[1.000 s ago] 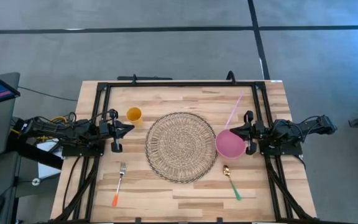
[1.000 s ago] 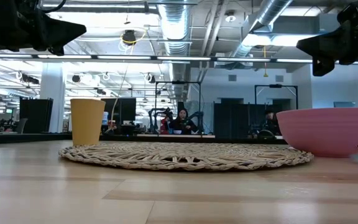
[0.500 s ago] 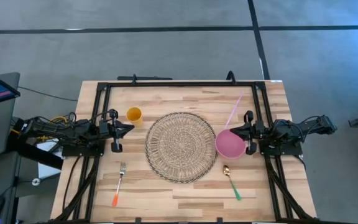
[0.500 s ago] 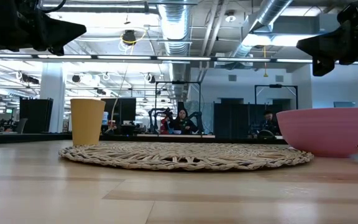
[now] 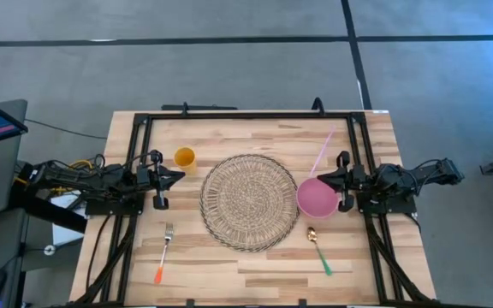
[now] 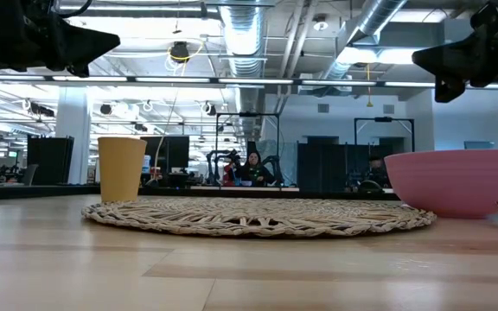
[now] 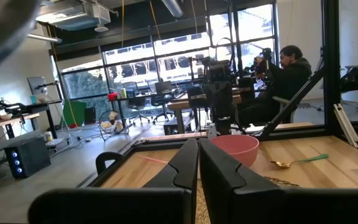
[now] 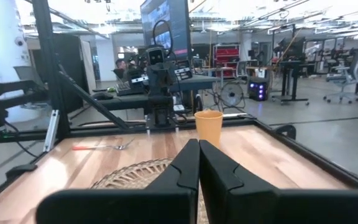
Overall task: Pick & Place Utensil
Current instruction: Put the pink bowl on the mat
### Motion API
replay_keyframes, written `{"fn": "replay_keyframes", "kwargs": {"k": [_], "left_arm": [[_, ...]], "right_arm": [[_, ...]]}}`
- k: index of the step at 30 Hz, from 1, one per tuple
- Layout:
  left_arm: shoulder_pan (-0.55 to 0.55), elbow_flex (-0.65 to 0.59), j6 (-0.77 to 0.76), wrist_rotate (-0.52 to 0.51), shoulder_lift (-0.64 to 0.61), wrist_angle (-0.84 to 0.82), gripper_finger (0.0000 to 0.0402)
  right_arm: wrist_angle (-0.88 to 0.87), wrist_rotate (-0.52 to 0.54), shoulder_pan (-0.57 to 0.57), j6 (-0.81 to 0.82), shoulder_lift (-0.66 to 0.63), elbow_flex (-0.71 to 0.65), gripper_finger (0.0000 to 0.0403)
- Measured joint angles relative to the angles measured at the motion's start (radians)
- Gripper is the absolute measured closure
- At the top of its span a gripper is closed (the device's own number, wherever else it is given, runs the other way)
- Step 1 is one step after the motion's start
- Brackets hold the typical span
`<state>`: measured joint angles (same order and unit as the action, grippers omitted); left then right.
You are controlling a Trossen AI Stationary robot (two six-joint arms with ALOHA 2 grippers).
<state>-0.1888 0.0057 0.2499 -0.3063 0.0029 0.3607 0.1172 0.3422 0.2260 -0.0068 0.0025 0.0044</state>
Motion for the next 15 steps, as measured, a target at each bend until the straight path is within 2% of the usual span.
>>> {"fn": "replay_keyframes", "kwargs": {"k": [7, 15], "left_arm": [[0.0, 0.0, 0.0, 0.0, 0.0, 0.007, 0.0385], [0.0, 0.0, 0.0, 0.0, 0.036, 0.045, 0.0383]], "right_arm": [[0.084, 0.001, 0.0, 0.04, 0.0, 0.0, 0.0397], [0.163, -0.001, 0.001, 0.145, 0.046, 0.001, 0.0322]]}}
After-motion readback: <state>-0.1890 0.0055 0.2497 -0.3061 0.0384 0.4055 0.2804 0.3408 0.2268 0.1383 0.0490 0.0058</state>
